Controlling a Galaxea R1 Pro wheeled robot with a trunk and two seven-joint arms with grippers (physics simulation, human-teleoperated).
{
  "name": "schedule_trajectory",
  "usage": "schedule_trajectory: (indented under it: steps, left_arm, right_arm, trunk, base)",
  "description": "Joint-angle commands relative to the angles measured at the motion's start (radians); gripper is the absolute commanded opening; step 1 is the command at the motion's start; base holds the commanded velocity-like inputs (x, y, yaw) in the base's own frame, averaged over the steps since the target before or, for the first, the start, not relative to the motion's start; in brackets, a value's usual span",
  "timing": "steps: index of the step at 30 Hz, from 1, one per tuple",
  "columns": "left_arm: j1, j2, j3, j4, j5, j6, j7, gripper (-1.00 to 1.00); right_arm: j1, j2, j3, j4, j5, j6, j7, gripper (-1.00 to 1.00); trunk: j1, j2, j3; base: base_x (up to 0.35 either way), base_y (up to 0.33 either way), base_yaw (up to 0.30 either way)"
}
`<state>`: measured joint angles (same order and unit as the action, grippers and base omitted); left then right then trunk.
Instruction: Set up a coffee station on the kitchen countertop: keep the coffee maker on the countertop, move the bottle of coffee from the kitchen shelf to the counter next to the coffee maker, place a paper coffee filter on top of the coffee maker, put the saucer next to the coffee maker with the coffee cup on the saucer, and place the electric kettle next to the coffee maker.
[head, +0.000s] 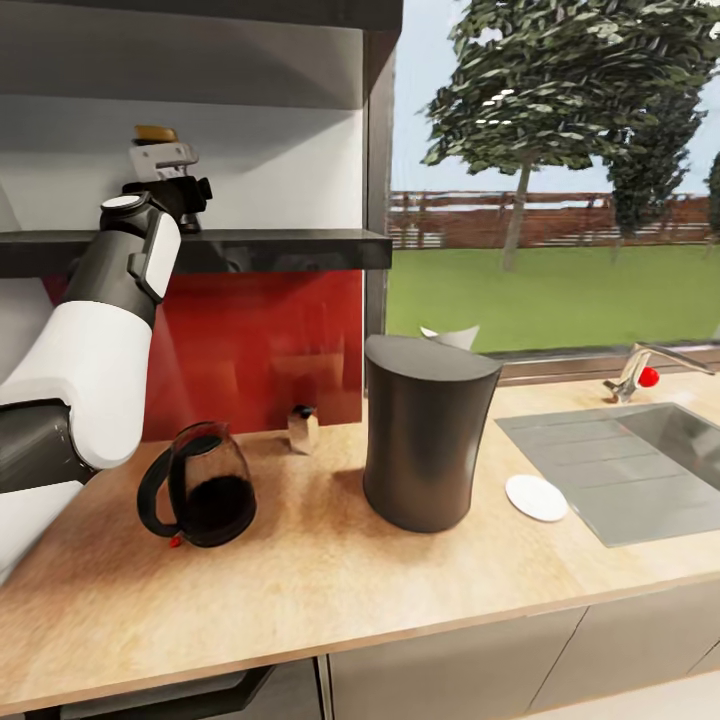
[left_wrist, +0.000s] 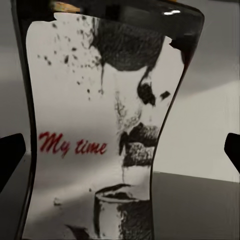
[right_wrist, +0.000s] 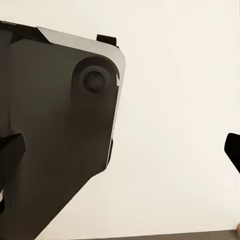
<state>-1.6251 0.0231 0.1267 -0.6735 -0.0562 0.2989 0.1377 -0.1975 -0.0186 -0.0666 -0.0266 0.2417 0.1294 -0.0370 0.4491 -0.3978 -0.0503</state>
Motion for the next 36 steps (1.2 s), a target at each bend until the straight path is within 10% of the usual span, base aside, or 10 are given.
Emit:
schedule_trajectory:
  steps: [1, 36]
  left_arm:
    - [0.0, 0.0, 0.001, -0.001, -0.006, 0.005, 0.0, 1.0]
    - [0.034, 0.003, -0.001, -0.015, -0.007, 0.004, 0.0, 1.0]
  right_arm:
    - [0.0, 0.0, -0.007, -0.002, 0.01, 0.006, -0.001, 1.0]
    - [0.0, 0.0, -0.007, -0.001, 0.01, 0.006, -0.001, 1.0]
  trunk:
    - [0.001, -0.002, -0.002]
    - [0.001, -0.002, -0.002]
  base:
    - [0.146, 0.0, 0.0]
    - [0.026, 0.014, 0.0]
